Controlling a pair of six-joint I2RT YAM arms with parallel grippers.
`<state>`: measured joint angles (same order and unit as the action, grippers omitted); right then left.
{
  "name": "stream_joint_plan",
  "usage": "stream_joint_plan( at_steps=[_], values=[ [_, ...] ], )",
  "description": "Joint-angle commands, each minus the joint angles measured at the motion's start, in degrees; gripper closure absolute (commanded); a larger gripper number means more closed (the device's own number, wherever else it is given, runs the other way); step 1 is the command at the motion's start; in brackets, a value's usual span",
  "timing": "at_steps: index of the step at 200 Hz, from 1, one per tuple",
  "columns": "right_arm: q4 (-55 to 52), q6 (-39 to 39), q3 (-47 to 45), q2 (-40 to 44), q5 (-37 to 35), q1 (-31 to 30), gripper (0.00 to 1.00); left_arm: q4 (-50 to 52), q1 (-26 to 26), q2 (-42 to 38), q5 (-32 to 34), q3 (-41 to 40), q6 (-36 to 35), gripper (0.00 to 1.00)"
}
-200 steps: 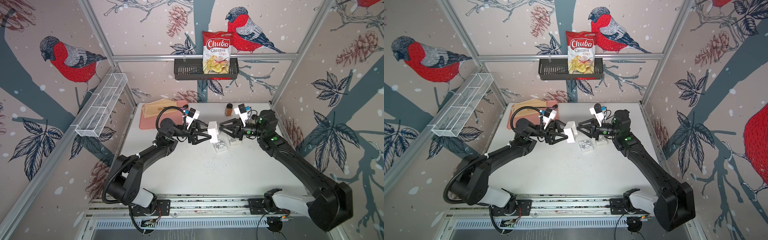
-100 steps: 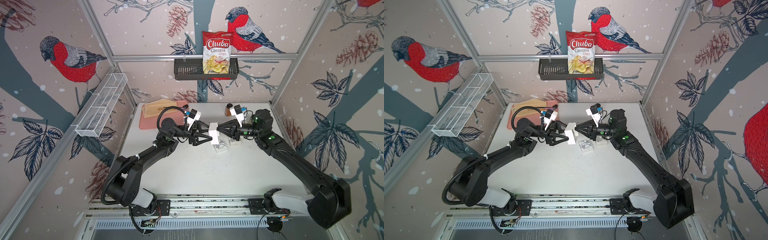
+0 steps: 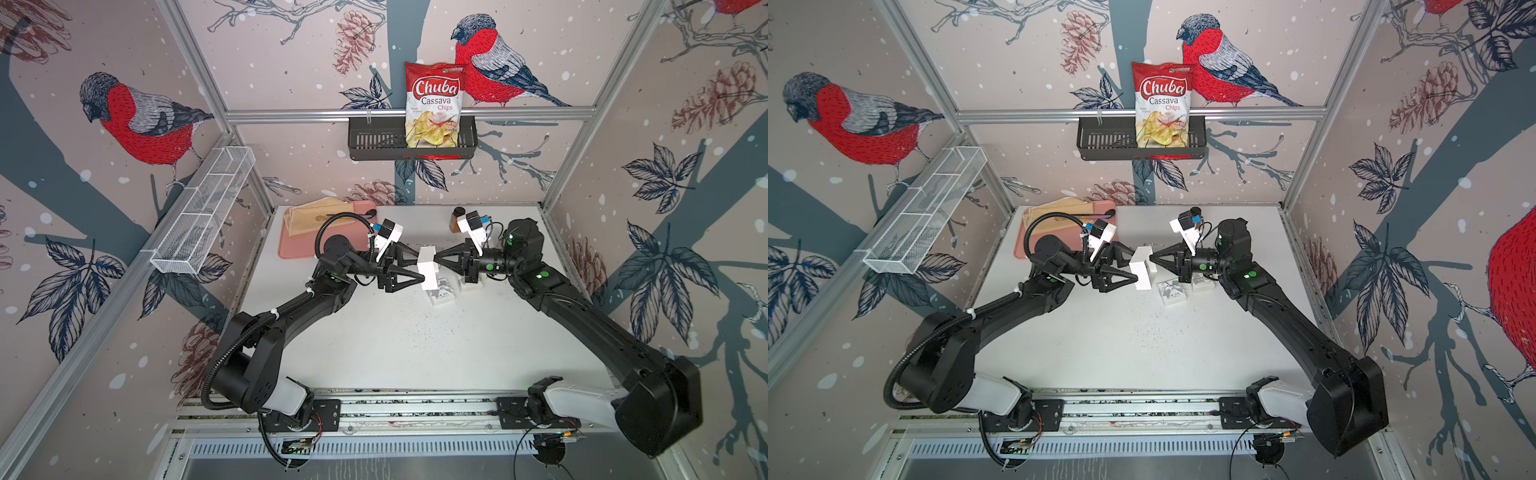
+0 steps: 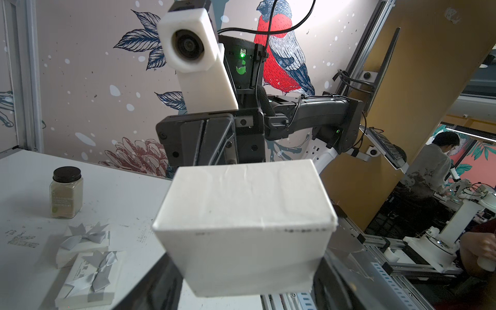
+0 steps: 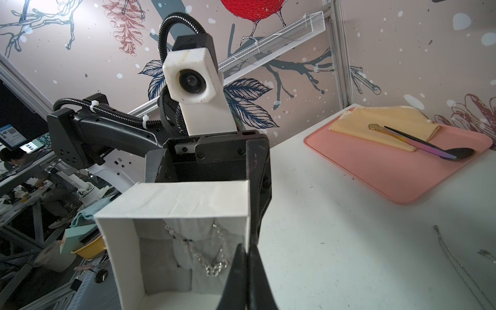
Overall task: Take the necklace out of the lift-off lid jewelry box
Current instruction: Place the jewelry box at the center of the board.
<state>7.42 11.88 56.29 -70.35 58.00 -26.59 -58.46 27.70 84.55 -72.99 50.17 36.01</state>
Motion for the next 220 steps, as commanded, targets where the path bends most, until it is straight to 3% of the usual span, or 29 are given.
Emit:
stream_joint_plan(
  at_steps=[1, 38, 73, 115, 185, 220],
  values=[
    [-0.90, -1.10, 0.81, 0.12, -1.08, -0.13, 1.00, 1.15, 0.07, 0.33, 0.93, 0.77, -0.92, 0.19],
    [-5.51, -2.27, 1.96, 0.21, -6.52, 0.34, 1.00, 4.81, -1.04, 0.29, 3.86, 1.10, -1.90, 0.14],
    [-10.27, -3.25, 2.70, 0.69, -15.26, 0.44, 1.00, 8.52, -6.30, -2.64, 10.89, -1.79, -2.40, 0.14],
    [-18.26, -5.03, 4.18, -1.19, -28.70, -2.29, 1.00, 32.02, -8.94, -8.41, 30.69, -2.00, -17.33, 0.14],
    [-29.74, -5.00, 7.57, -18.07, -46.14, -13.34, 1.00, 38.92, -8.98, -16.58, 56.69, -7.14, -21.10, 0.14],
    [-32.61, -4.96, 10.14, -26.20, -48.17, -16.29, 1.00, 39.53, -9.46, -19.00, 60.02, -9.21, -21.68, 0.14]
  ],
)
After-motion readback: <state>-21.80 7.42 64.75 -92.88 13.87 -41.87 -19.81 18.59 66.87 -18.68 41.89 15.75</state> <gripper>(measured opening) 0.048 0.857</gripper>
